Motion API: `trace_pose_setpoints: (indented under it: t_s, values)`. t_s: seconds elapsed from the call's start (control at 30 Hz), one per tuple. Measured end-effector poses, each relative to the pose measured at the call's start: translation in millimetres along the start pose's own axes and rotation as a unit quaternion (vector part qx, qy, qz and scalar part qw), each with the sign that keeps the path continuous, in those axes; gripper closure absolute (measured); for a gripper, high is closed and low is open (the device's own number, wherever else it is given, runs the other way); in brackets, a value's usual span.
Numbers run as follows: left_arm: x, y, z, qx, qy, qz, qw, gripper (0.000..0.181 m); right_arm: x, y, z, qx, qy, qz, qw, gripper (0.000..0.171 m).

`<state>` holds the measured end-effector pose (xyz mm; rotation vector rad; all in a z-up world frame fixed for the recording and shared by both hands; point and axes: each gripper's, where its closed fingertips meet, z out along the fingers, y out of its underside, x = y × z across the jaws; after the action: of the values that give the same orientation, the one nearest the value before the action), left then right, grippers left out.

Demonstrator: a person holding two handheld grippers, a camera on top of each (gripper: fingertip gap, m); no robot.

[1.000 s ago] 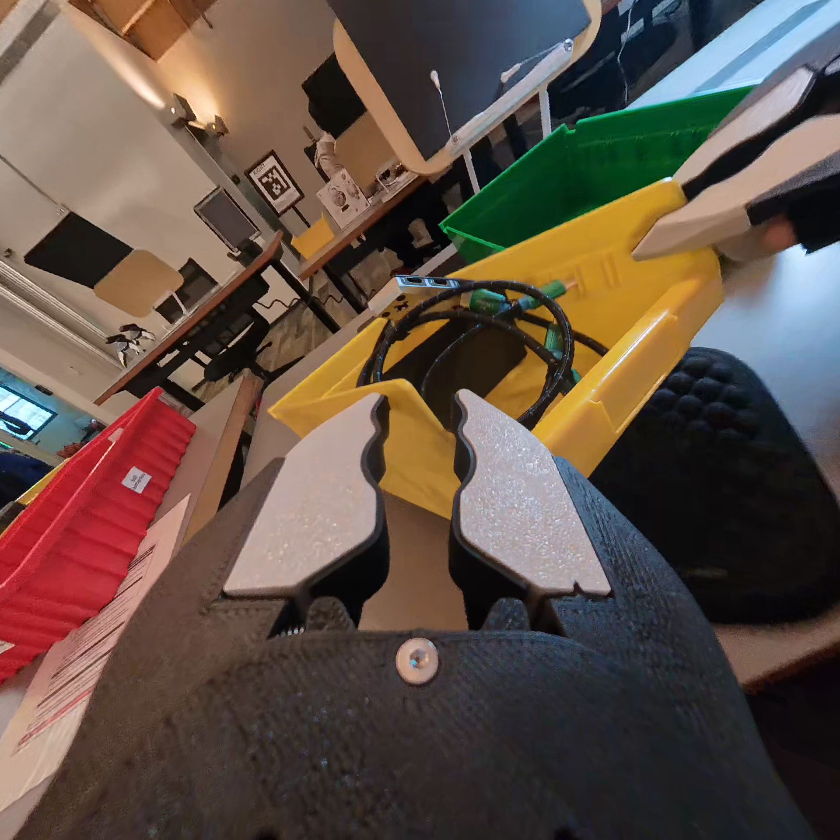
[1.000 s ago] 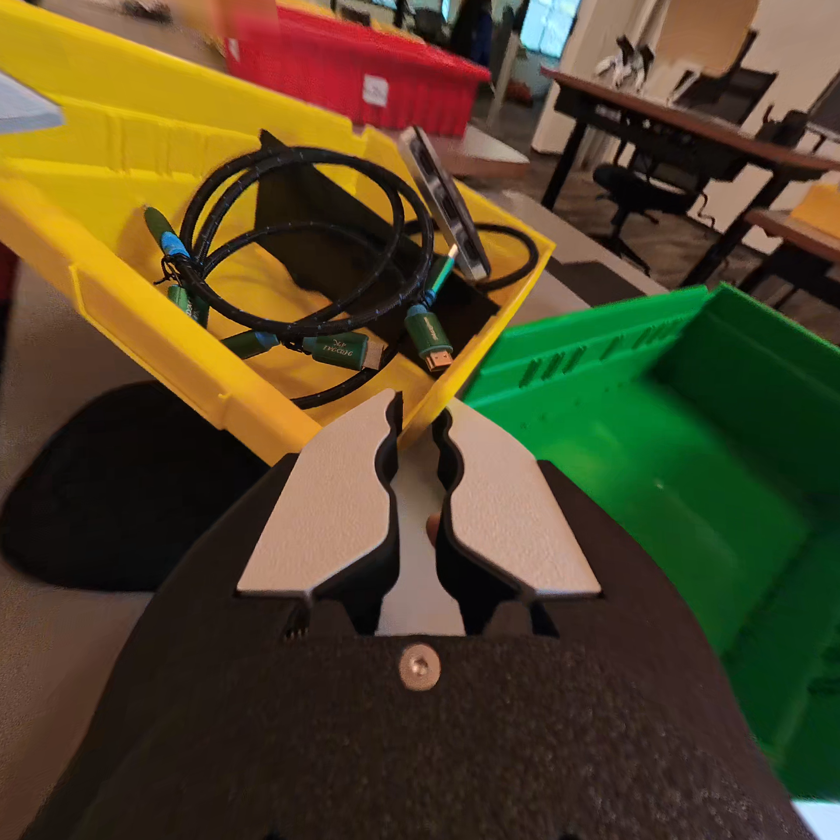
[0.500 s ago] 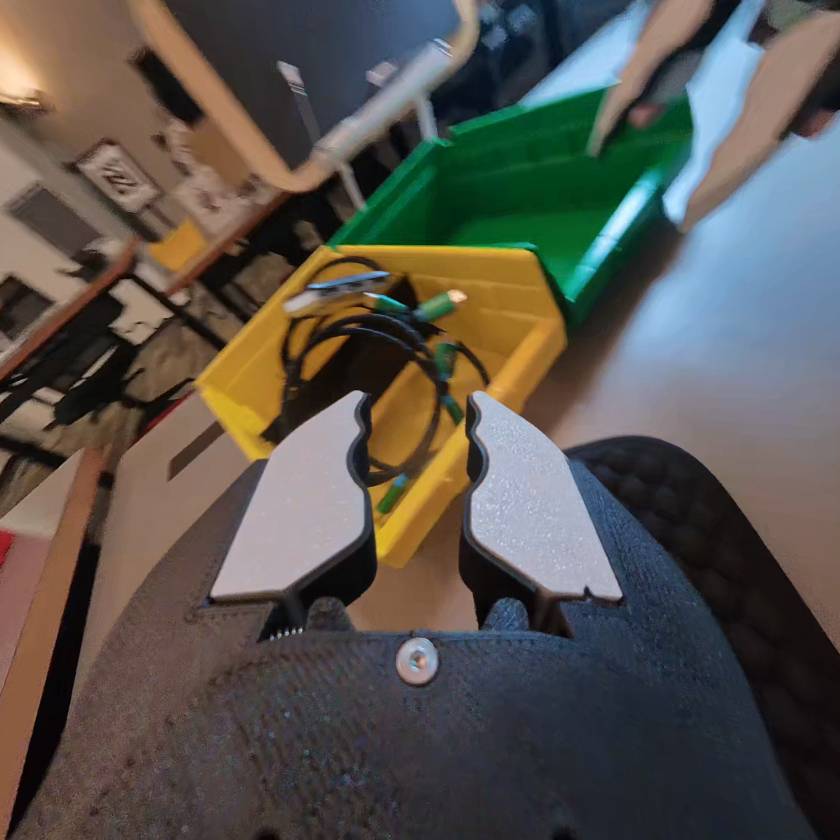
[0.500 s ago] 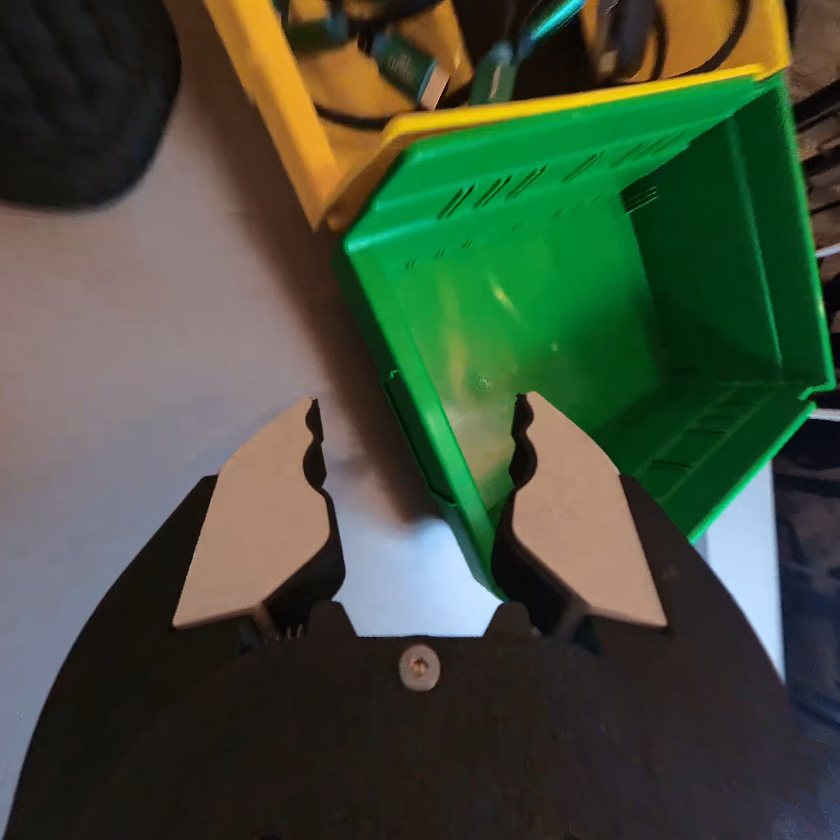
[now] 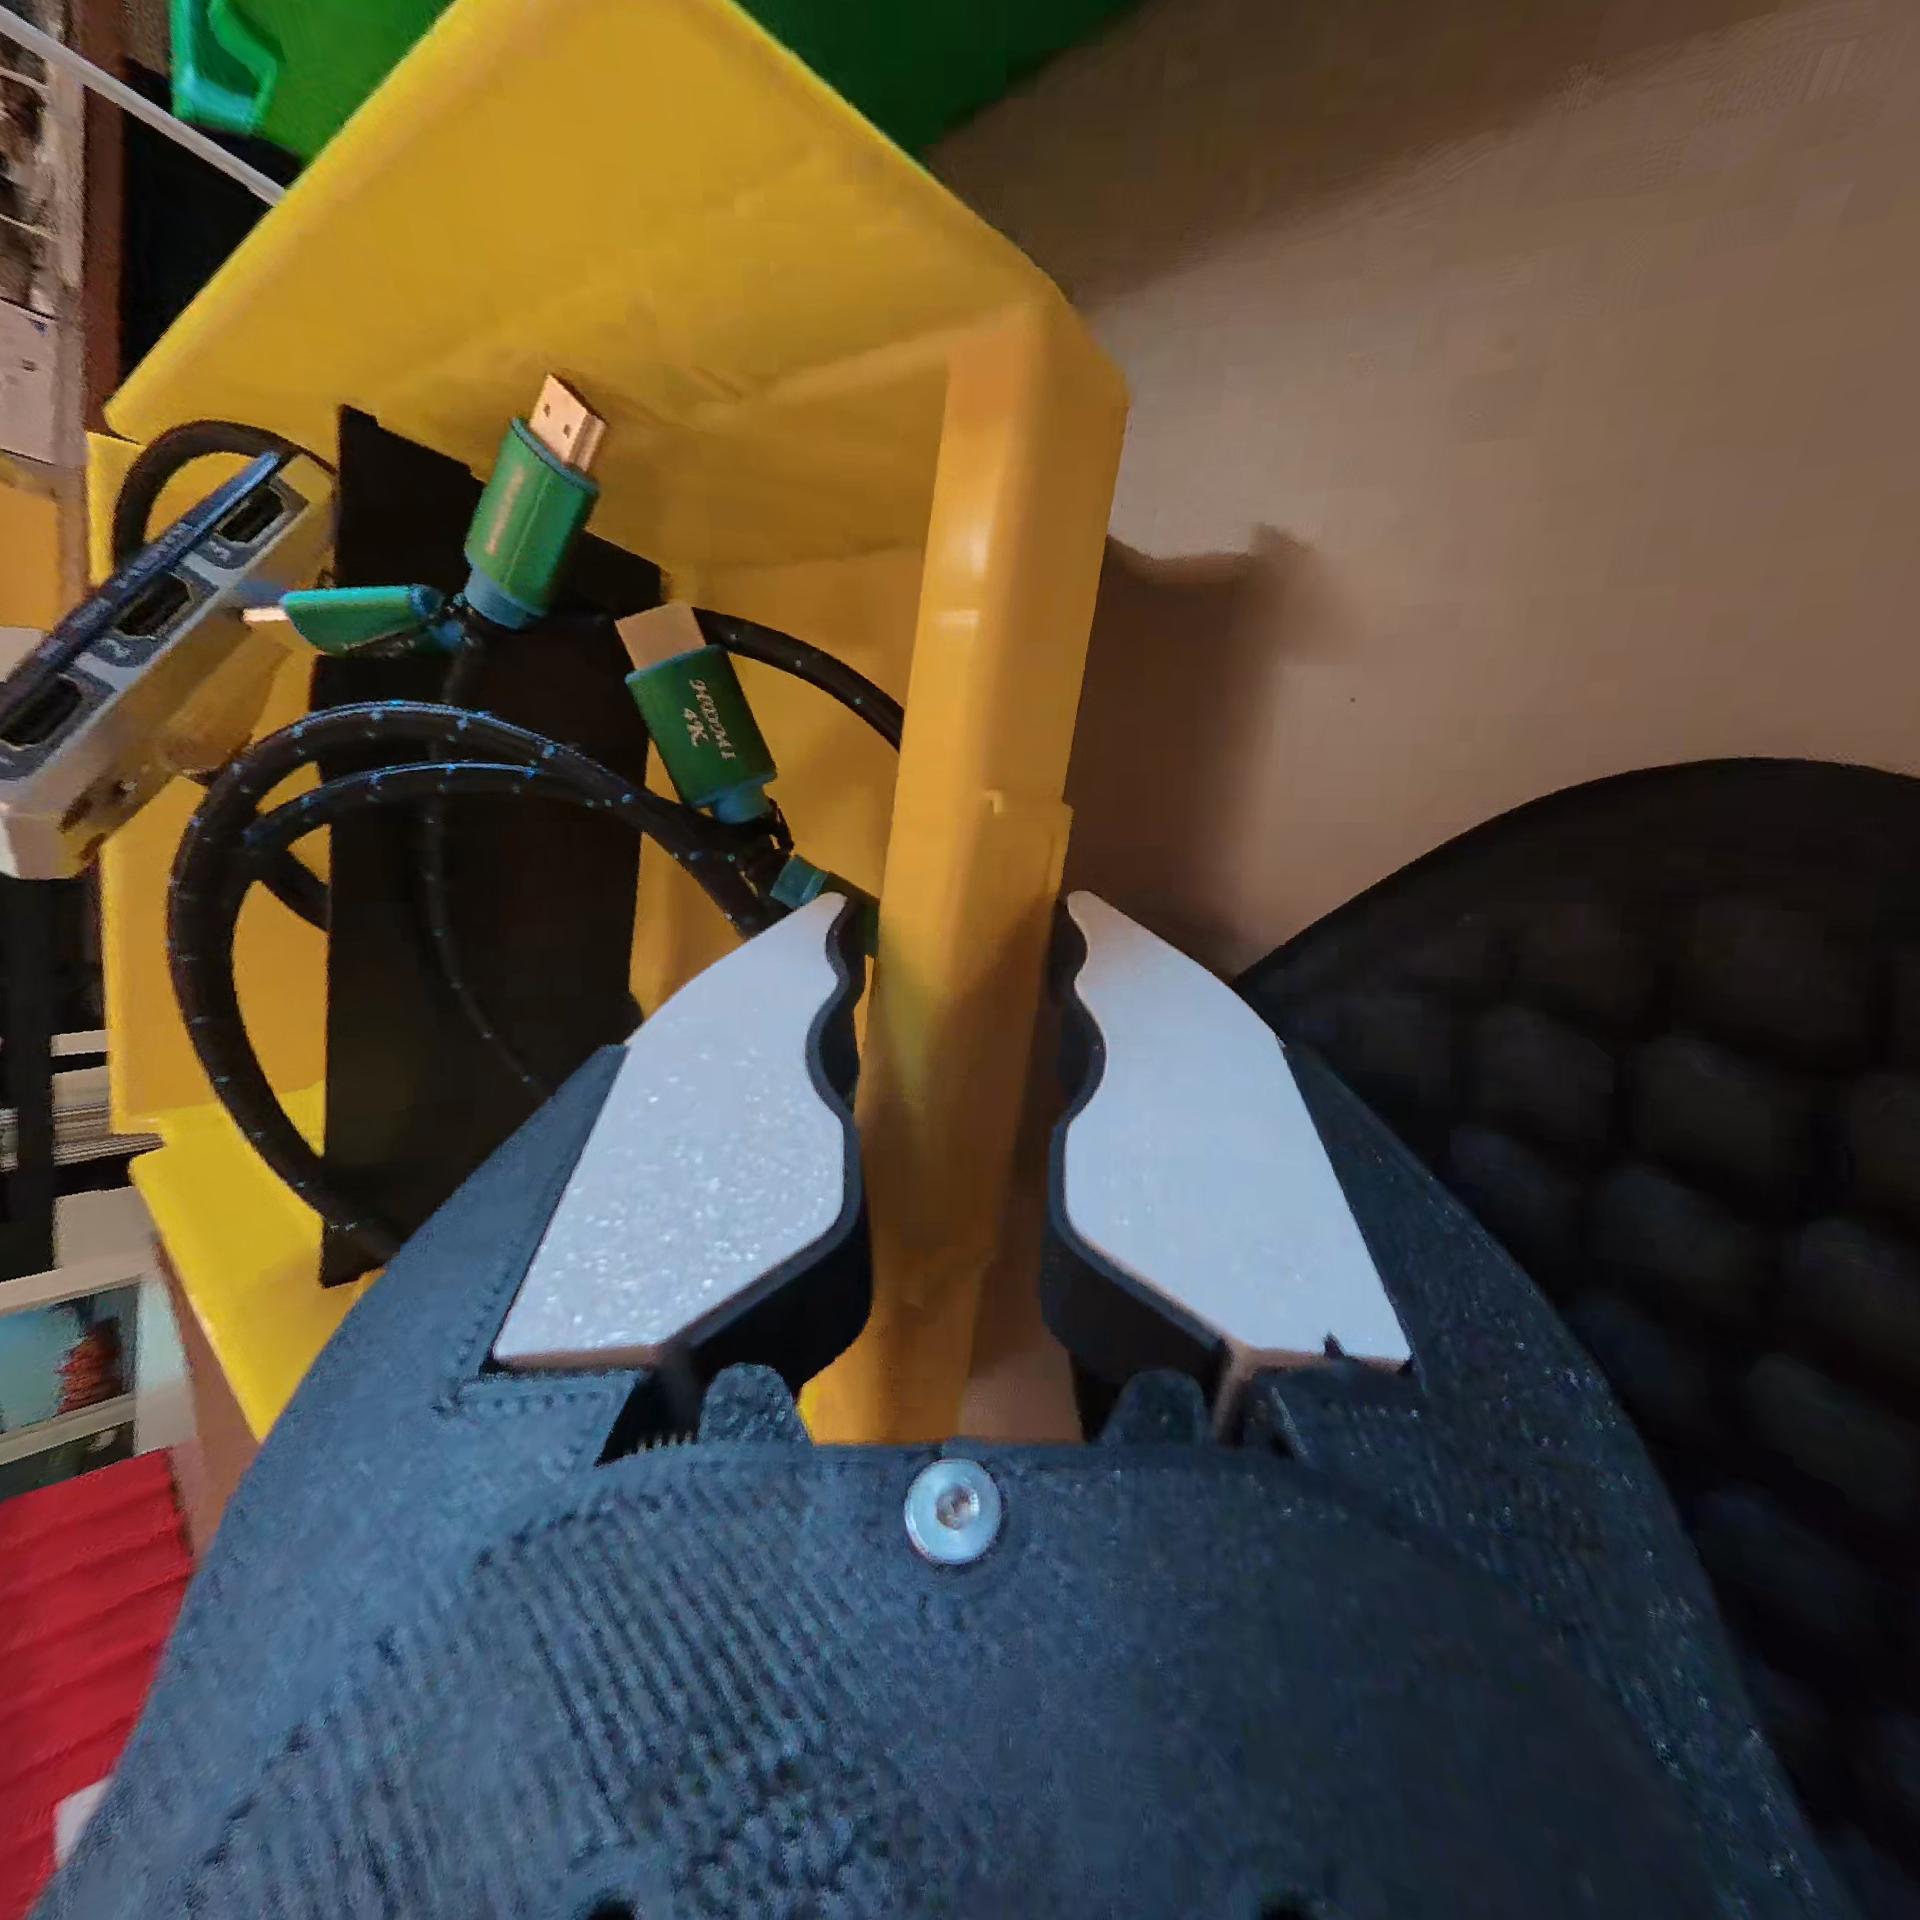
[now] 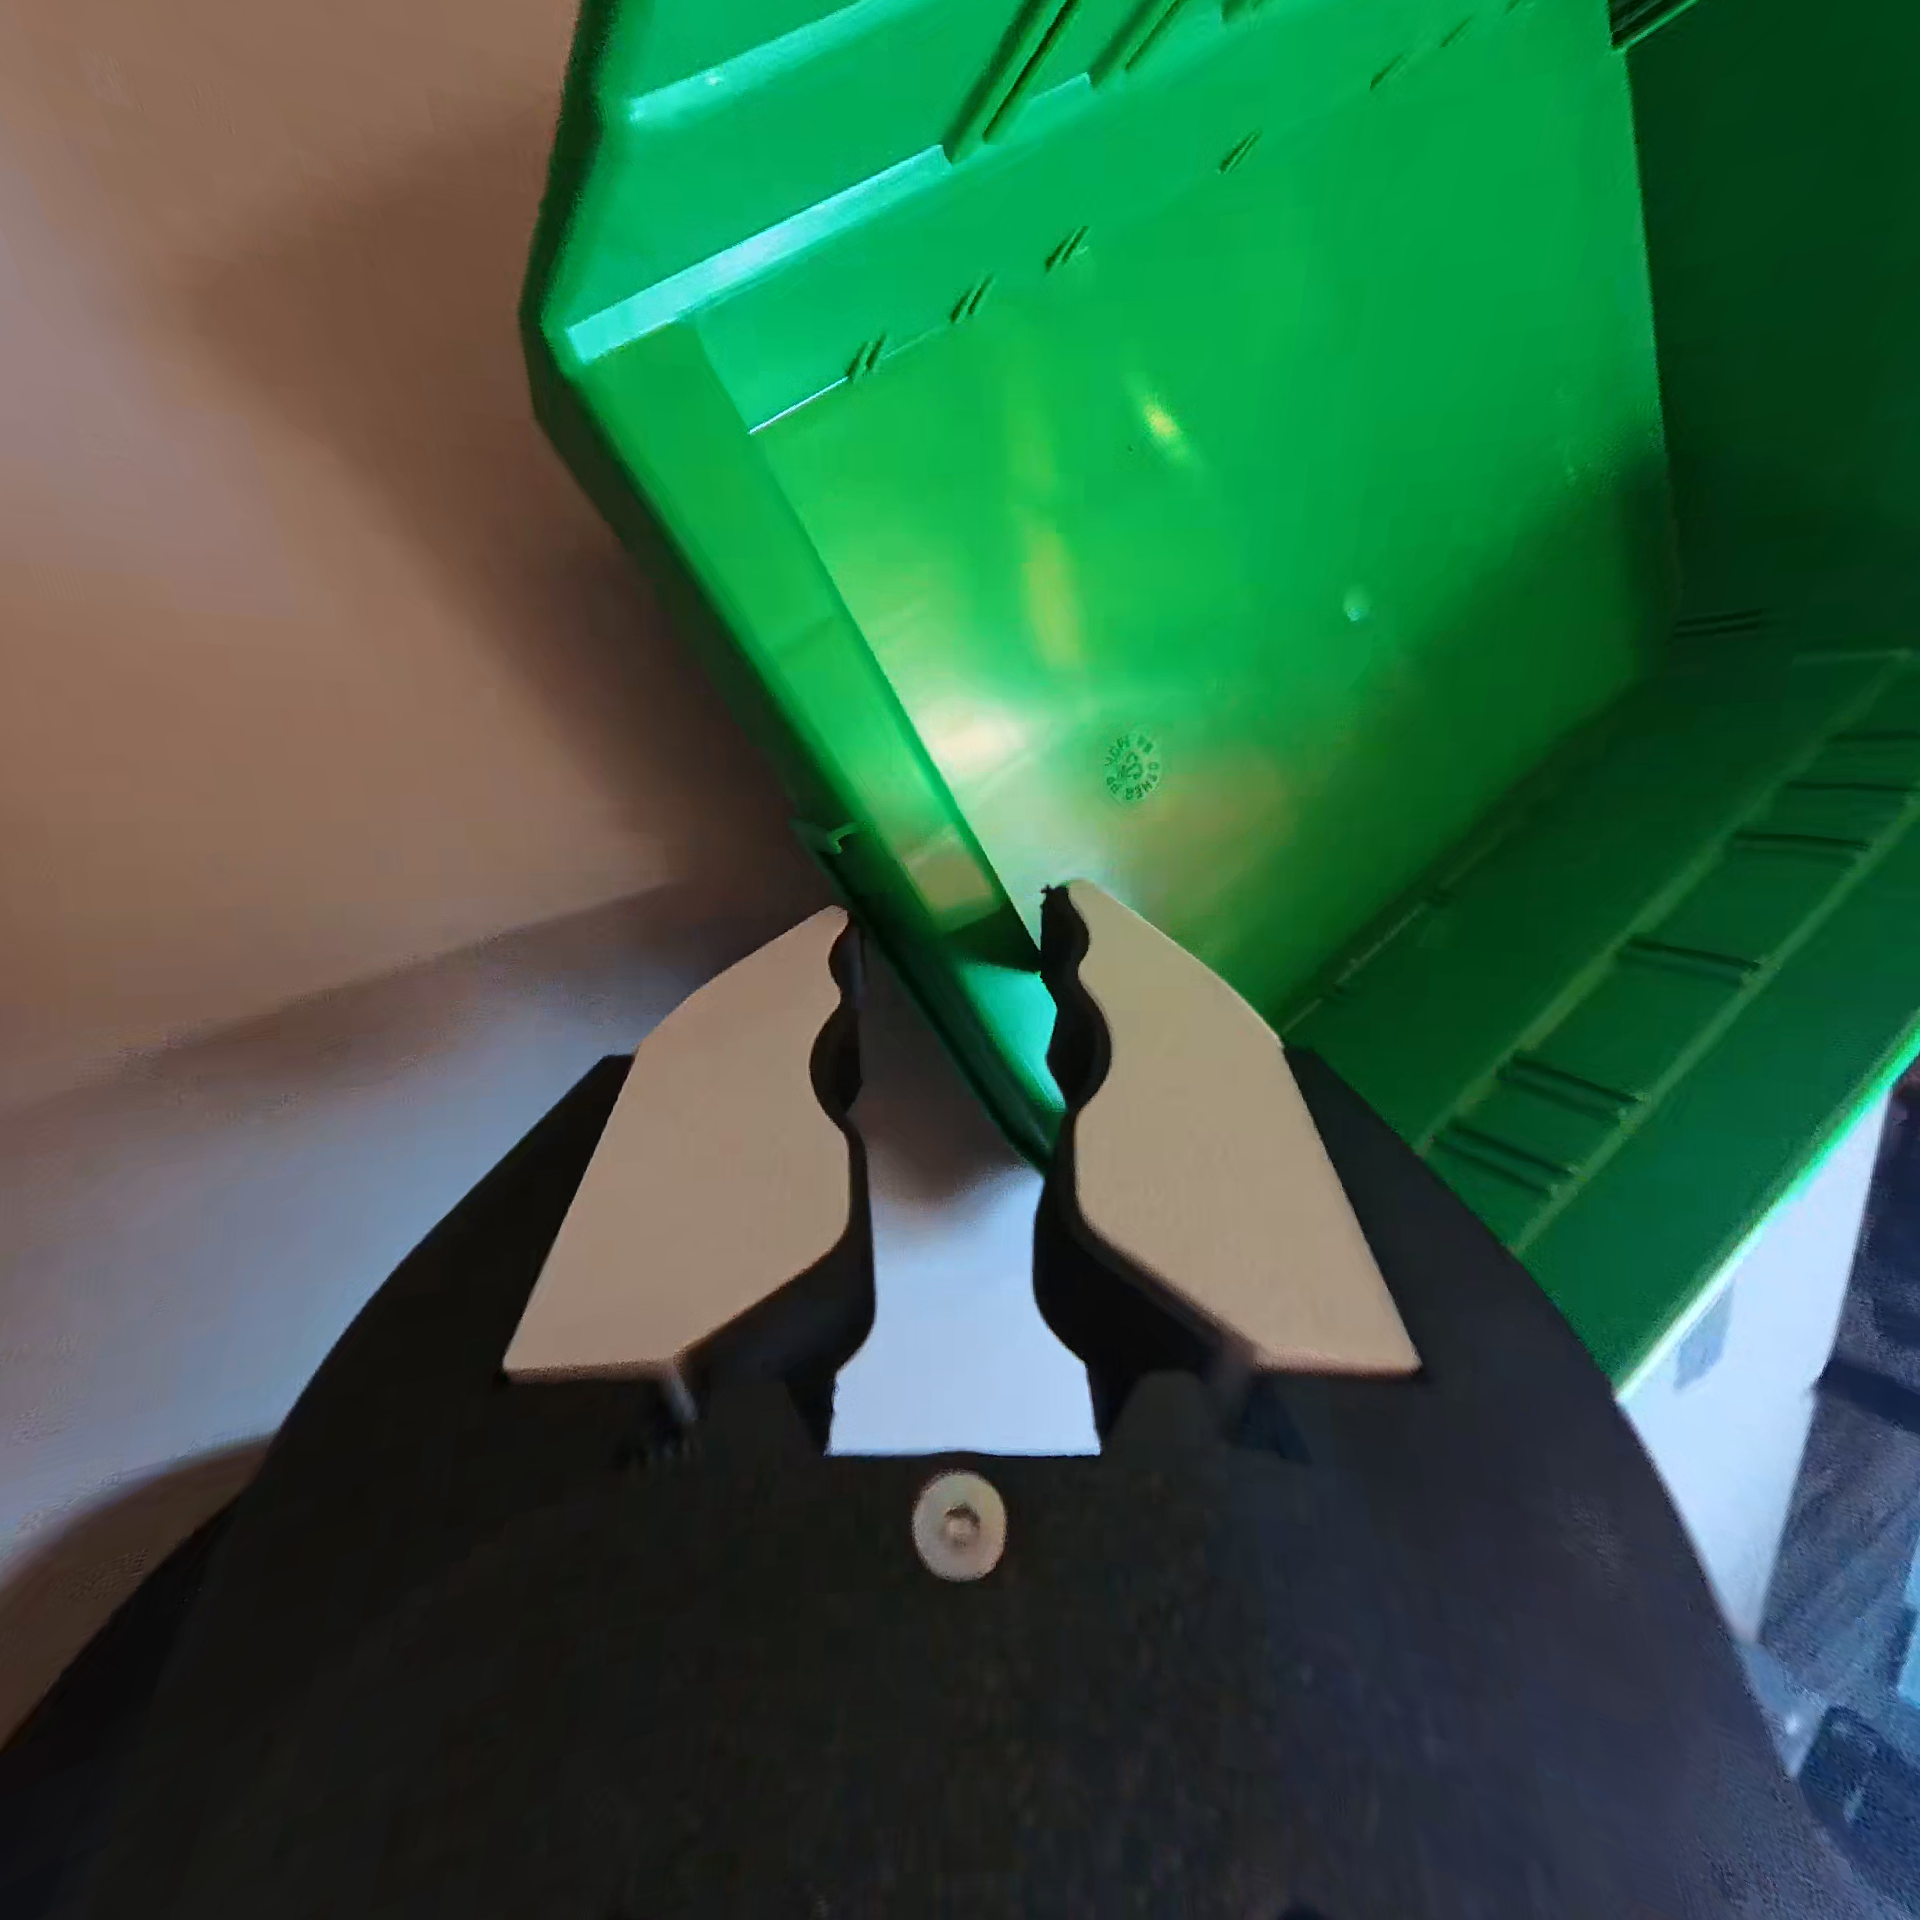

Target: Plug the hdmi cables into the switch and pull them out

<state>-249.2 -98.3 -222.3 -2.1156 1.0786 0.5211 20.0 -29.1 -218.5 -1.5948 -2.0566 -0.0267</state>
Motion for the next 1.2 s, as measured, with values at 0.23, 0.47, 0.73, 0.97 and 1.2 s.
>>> trace_pose_setpoints:
  t_s: [0.23,0.47,0.73,0.97,1.2]
  values:
    - [1.8,6.5,-8.4,-0.009,-0.036,-0.012,0.999,0.146,-4.1,58.4,-22.7,-0.027,0.056,0.043,0.997,0.139]
    - [3.0,1.4,-5.4,-0.004,-0.033,0.0,0.999,0.146,64.7,86.7,1.6,-0.055,0.099,0.027,0.993,0.141]
    - [-18.3,-13.9,24.3,0.022,-0.035,-0.053,0.998,0.148,131.5,100.5,18.0,-0.041,0.152,0.092,0.983,0.136]
    - [-72.9,19.0,45.3,0.003,-0.097,-0.093,0.991,0.137,125.4,21.2,-32.3,0.223,0.173,0.197,0.939,0.126]
    - [-113.0,-16.8,-25.0,0.184,-0.07,-0.258,0.946,0.137,107.9,-1.0,-25.3,0.306,0.111,0.249,0.912,0.121]
